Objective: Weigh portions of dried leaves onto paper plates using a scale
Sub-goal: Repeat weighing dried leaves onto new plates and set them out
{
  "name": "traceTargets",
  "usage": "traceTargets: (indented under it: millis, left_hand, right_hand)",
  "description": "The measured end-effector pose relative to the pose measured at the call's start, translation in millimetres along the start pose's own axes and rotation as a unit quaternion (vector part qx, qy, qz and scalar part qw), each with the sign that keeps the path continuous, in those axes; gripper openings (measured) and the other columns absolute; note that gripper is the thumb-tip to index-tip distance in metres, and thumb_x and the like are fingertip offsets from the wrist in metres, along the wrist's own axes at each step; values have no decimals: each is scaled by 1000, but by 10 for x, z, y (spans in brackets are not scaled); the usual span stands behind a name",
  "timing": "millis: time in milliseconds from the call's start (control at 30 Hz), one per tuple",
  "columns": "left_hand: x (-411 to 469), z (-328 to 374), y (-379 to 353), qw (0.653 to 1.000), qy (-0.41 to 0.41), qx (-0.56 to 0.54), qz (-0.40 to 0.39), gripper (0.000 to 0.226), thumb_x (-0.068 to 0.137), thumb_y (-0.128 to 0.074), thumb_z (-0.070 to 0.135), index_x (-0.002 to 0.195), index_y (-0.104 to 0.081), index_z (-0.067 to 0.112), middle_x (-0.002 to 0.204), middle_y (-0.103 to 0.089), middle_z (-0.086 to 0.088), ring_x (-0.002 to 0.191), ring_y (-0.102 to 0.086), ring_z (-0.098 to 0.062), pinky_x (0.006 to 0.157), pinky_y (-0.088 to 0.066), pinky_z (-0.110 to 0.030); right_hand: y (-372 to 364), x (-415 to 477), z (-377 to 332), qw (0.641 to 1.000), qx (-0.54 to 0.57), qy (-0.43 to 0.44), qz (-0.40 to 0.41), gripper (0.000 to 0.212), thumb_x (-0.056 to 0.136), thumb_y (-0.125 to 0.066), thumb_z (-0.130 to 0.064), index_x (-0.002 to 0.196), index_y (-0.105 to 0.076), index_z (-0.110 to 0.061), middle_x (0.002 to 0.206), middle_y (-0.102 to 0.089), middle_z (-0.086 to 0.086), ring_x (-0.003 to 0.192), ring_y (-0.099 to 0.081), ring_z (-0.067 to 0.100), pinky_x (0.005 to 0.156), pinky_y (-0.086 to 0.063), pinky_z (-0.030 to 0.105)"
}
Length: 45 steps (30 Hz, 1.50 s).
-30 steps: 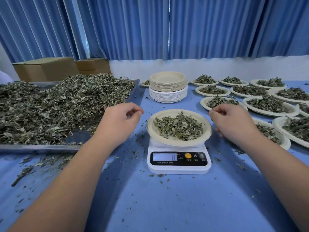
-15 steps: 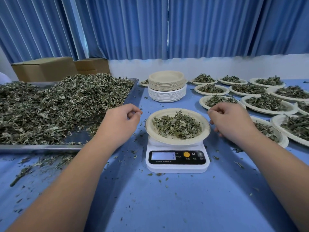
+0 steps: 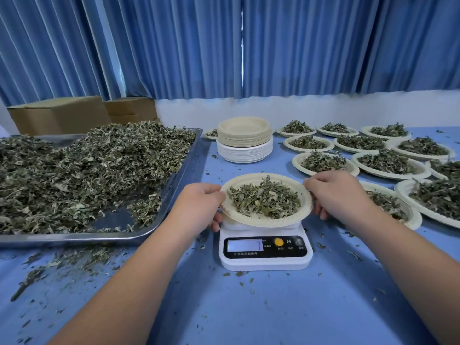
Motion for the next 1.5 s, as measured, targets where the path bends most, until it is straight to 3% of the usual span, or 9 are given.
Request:
traceTargets:
  millis: [67, 200, 333, 567, 700, 1033, 1200, 1367, 1500]
  left_hand:
    - [-12, 16, -26, 998, 0, -57, -9, 26, 96, -54, 13, 120, -63, 9, 77, -64, -13, 46, -49, -19, 46, -43, -29]
    - [-46, 133, -64, 986, -30, -165, -19, 23, 93, -54, 4, 88, -70, 20, 59, -61, -1, 42, -44, -15, 36, -31, -23]
    - [-125, 222, -227, 968, -34, -237, -70, 20, 93, -55, 3, 100, -67, 18, 63, -59, -5, 48, -47, -16, 39, -35, -26]
    - [-503, 505, -702, 932, -40, -316, -172, 39, 92, -54, 0, 130, -57, 8, 78, -62, -12, 48, -50, -15, 39, -39, -24]
    - [-812, 737, -1134, 918, -54, -320, -227, 38, 93, -52, 1, 129, -58, 12, 73, -63, -10, 50, -51, -16, 40, -41, -25]
    - [-1861, 1186, -2671, 858, 5, -370, -355, 42, 94, -47, -5, 134, -51, 8, 79, -73, -13, 47, -60, -16, 42, -53, -27]
    - [-2370, 1369, -3417, 831, 29, -380, -406, 27, 95, -47, -4, 101, -62, 17, 82, -75, -10, 50, -65, -16, 46, -55, -28]
    - [-2705, 1440, -4027, 807, 71, -380, -446, 24, 95, -50, -3, 112, -64, 7, 92, -75, -13, 66, -71, -21, 61, -60, -31]
    - [-2904, 1382, -4355, 799, 102, -388, -448, 19, 94, -49, -4, 99, -65, 5, 78, -75, -5, 73, -73, -23, 67, -60, -33]
  right_hand:
    - [9, -9, 27, 999, 27, -18, 10, 23, 90, -53, -16, 83, -69, -1, 44, -59, 4, 32, -49, 18, 39, -41, 23]
    - [62, -35, 37, 993, 107, -43, 34, 21, 92, -55, -18, 86, -69, -4, 56, -60, 12, 35, -49, 20, 39, -40, 24]
    - [208, -77, 4, 971, 220, -80, 45, 18, 93, -55, -15, 86, -71, -10, 69, -60, 16, 50, -53, 23, 42, -43, 26]
    - [884, -466, 75, 968, 224, -90, 65, 15, 92, -54, -13, 92, -66, -5, 66, -60, 14, 53, -54, 26, 49, -46, 32]
    - [1458, -887, 214, 965, 214, -99, 111, 13, 92, -53, -6, 96, -63, 1, 49, -54, 5, 36, -47, 16, 36, -41, 24]
    - [2936, -2083, 879, 940, 232, -149, 199, 22, 94, -53, -5, 109, -59, 9, 67, -55, 12, 45, -51, 16, 39, -45, 23]
    - [3512, -2562, 1371, 925, 232, -193, 229, 11, 93, -55, -3, 102, -61, 1, 69, -62, 12, 47, -57, 15, 42, -49, 23]
    - [3967, -2808, 1857, 910, 221, -223, 271, 12, 94, -53, -1, 103, -60, 2, 80, -63, 19, 59, -59, 24, 50, -54, 27]
    - [4166, -2868, 2190, 895, 220, -246, 299, 9, 95, -51, 1, 96, -59, -1, 71, -62, 15, 46, -59, 17, 45, -53, 24]
Point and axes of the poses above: each hand's wrist, its own x-axis towards the middle knuckle, its own y-axis out of the back of the hand, z = x × y, the point moved 9 cm from there along x, towards the middle knuckle
